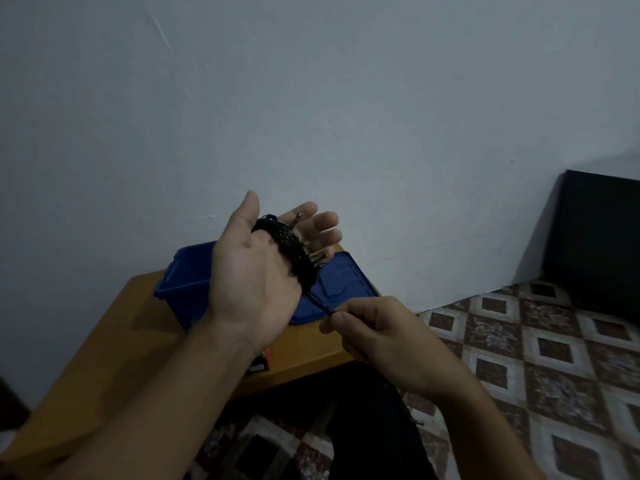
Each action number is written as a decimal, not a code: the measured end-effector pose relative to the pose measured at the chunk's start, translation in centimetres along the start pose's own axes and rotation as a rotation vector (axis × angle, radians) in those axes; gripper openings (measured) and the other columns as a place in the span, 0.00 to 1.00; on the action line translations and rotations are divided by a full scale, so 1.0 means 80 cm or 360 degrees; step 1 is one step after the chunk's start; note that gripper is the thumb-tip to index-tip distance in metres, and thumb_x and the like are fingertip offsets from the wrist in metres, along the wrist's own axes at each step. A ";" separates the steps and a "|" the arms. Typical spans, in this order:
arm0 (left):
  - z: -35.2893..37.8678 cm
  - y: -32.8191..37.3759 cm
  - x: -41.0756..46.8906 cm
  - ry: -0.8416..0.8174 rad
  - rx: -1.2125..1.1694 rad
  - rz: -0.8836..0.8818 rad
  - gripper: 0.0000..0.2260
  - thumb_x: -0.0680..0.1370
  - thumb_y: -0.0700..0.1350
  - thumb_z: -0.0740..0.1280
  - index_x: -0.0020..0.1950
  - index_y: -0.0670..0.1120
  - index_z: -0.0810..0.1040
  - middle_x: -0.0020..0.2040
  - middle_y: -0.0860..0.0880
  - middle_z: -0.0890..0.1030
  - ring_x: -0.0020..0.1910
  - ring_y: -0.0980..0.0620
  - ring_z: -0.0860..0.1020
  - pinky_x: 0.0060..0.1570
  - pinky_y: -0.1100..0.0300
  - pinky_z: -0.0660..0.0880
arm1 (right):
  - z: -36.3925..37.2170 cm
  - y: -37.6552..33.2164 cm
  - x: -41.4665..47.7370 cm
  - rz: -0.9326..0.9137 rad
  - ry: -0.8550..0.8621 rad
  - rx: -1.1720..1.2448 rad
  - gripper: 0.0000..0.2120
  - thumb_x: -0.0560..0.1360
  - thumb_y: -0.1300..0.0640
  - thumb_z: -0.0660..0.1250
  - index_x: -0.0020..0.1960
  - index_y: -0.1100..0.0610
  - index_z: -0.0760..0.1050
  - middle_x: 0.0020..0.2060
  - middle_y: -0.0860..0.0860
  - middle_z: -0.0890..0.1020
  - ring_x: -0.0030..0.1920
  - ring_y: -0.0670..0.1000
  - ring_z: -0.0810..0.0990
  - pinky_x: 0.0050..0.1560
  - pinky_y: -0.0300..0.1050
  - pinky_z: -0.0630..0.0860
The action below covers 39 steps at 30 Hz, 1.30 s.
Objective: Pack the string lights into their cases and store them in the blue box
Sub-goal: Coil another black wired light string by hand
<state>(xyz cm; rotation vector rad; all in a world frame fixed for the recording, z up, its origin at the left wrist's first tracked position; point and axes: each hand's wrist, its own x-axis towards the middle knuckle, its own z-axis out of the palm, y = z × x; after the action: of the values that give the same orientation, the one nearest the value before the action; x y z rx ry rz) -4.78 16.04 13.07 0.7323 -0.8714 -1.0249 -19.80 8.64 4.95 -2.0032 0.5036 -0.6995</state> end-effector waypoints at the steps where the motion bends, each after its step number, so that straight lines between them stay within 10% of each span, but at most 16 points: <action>1: 0.001 -0.002 0.000 0.0009 0.0055 0.0023 0.30 0.82 0.62 0.52 0.67 0.38 0.73 0.56 0.40 0.83 0.60 0.41 0.81 0.65 0.47 0.73 | 0.000 0.000 0.000 0.0016 0.0002 -0.0008 0.14 0.84 0.51 0.60 0.51 0.56 0.82 0.24 0.43 0.74 0.24 0.41 0.67 0.29 0.35 0.64; 12: -0.008 -0.020 -0.002 -0.0076 0.0926 0.0059 0.32 0.75 0.70 0.51 0.72 0.53 0.70 0.68 0.55 0.78 0.73 0.59 0.68 0.76 0.49 0.59 | 0.000 -0.001 0.000 0.0091 0.0080 -0.0108 0.11 0.83 0.49 0.63 0.48 0.53 0.81 0.27 0.41 0.74 0.26 0.40 0.69 0.30 0.34 0.65; 15: -0.001 -0.019 -0.008 -0.0170 0.1059 -0.0014 0.20 0.68 0.79 0.53 0.52 0.78 0.76 0.76 0.58 0.68 0.76 0.61 0.61 0.78 0.47 0.55 | 0.000 -0.004 -0.001 0.0037 0.0150 -0.0050 0.11 0.82 0.51 0.64 0.47 0.54 0.82 0.30 0.45 0.80 0.27 0.41 0.72 0.32 0.37 0.68; 18: -0.007 -0.026 0.002 -0.0101 0.1116 -0.0065 0.24 0.55 0.86 0.55 0.43 0.80 0.75 0.74 0.59 0.70 0.74 0.61 0.63 0.77 0.48 0.54 | 0.001 -0.006 -0.001 -0.0032 0.0252 0.0190 0.08 0.82 0.57 0.65 0.53 0.55 0.83 0.36 0.52 0.84 0.29 0.47 0.75 0.32 0.41 0.72; 25: -0.009 -0.029 0.004 -0.0166 0.1267 -0.0193 0.57 0.55 0.85 0.51 0.78 0.57 0.57 0.78 0.59 0.63 0.74 0.62 0.59 0.76 0.52 0.52 | 0.006 -0.010 0.000 -0.0175 0.0462 0.0482 0.06 0.80 0.61 0.68 0.52 0.56 0.83 0.36 0.54 0.85 0.27 0.50 0.77 0.30 0.41 0.74; 31: -0.012 -0.025 0.014 -0.0101 0.1328 -0.0315 0.49 0.67 0.80 0.46 0.80 0.51 0.57 0.80 0.53 0.60 0.78 0.54 0.60 0.77 0.49 0.56 | 0.007 -0.017 -0.003 -0.0295 0.0510 0.0555 0.03 0.77 0.61 0.71 0.46 0.60 0.83 0.32 0.57 0.84 0.23 0.51 0.75 0.26 0.44 0.73; 34: -0.073 -0.058 0.044 -0.0072 0.1389 -0.0456 0.42 0.64 0.82 0.52 0.52 0.47 0.80 0.52 0.44 0.82 0.63 0.41 0.77 0.73 0.44 0.64 | 0.003 -0.019 -0.005 -0.0244 0.0459 0.0594 0.06 0.77 0.60 0.71 0.46 0.63 0.82 0.32 0.57 0.83 0.22 0.52 0.73 0.24 0.45 0.71; 37: -0.078 -0.042 0.033 -0.0577 0.1750 -0.0304 0.14 0.82 0.50 0.64 0.39 0.46 0.71 0.40 0.43 0.75 0.49 0.43 0.78 0.62 0.56 0.74 | 0.000 -0.020 -0.006 -0.0170 0.0397 0.0714 0.06 0.77 0.60 0.71 0.46 0.65 0.81 0.32 0.59 0.83 0.22 0.52 0.73 0.24 0.42 0.70; 39: -0.038 -0.031 0.013 -0.0767 0.1822 -0.0557 0.08 0.73 0.40 0.72 0.43 0.48 0.73 0.38 0.49 0.75 0.49 0.51 0.74 0.49 0.61 0.73 | -0.002 -0.020 -0.005 -0.0126 0.0381 0.0794 0.07 0.77 0.61 0.71 0.45 0.66 0.79 0.33 0.60 0.83 0.21 0.51 0.72 0.24 0.40 0.69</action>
<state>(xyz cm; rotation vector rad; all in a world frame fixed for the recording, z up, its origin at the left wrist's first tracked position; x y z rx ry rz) -2.84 14.55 9.81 1.6727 -1.8394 -0.9661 -20.12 9.56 6.25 -1.4859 0.3454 -1.0116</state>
